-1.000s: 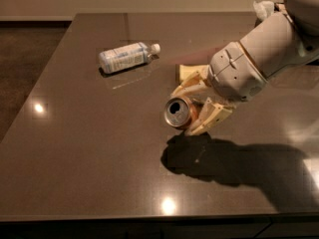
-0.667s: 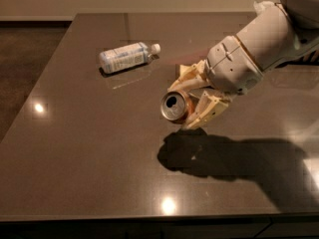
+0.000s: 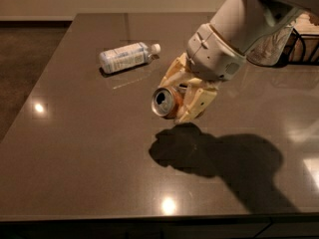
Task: Place orange can upright
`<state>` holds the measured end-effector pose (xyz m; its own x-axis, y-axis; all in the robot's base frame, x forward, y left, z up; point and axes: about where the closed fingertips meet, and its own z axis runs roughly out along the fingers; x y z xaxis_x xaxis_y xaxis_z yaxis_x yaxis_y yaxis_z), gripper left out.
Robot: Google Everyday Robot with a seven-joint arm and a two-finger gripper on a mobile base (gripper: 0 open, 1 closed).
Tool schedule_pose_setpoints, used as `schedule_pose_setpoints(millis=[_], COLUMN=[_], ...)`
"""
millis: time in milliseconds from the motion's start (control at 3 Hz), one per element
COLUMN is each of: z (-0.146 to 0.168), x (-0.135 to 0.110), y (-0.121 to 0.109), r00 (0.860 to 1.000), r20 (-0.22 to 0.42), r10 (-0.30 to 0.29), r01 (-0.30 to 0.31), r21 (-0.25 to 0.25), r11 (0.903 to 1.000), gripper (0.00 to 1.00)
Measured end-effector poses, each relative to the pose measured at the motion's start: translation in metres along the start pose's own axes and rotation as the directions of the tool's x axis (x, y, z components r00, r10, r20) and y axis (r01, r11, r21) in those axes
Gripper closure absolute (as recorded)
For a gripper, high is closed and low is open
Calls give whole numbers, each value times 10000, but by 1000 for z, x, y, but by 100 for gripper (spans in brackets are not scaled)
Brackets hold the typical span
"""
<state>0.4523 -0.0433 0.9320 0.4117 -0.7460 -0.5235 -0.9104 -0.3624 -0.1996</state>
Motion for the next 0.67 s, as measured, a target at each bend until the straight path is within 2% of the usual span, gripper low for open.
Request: schedule_pose_setpoints(millis=[333,667], z=[-5,-11], x=[10,17], y=[3,4], r00=[9936,9454], r20=[1026,3043], r10=[481,1172], r01=[-495,-1279], r21=[113,153], r11=[9987,9917], gripper=[100,100])
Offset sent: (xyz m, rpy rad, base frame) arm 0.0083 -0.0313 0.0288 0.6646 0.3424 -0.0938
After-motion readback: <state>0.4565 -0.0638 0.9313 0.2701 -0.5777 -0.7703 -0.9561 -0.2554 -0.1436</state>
